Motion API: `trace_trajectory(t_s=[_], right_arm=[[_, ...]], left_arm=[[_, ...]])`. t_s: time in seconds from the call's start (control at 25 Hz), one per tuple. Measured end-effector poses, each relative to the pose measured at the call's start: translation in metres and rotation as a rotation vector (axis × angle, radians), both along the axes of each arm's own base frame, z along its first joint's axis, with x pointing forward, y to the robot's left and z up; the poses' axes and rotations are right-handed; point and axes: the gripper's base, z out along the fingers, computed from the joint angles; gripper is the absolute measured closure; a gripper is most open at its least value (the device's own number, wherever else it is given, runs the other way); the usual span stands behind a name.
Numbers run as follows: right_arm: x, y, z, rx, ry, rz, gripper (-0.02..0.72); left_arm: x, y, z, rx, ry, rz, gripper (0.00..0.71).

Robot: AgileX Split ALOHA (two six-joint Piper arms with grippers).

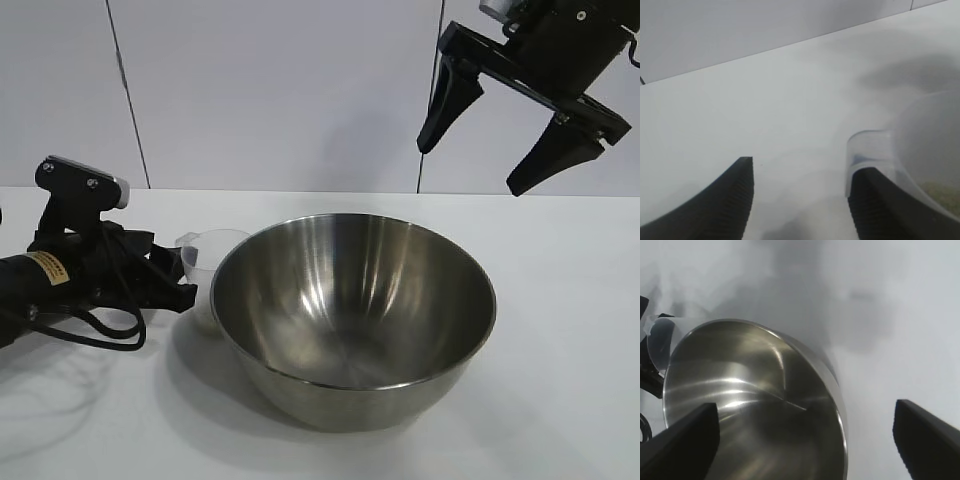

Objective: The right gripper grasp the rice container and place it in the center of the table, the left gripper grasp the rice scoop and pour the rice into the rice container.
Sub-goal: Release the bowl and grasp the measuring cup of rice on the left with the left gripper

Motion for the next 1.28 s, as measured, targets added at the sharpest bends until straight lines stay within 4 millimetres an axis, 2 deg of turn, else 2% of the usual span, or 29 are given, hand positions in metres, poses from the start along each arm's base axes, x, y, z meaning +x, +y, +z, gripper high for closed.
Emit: trace_trajectory(t_s=[0.16, 0.44, 0.76, 1.28], right_arm=[[0.0, 0.0, 0.0, 0.0, -0.001, 0.0, 0.051], [0.0, 0.0, 0.0, 0.0, 0.0, -0.002, 0.051], [0.0, 0.0, 0.0, -0.001, 0.0, -0.001, 0.051], [0.0, 0.0, 0.0, -0.001, -0.002, -0.002, 0.051]], left_arm=[[0.0, 0.0, 0.0, 0.0, 0.0, 0.0, 0.426], [0.0, 0.0, 0.0, 0.0, 0.0, 0.0, 0.504], [0.0, 0.0, 0.0, 0.0, -0.001, 0.0, 0.683], [0.004, -0.002, 0.029, -0.028, -0.078, -0.005, 0.701]])
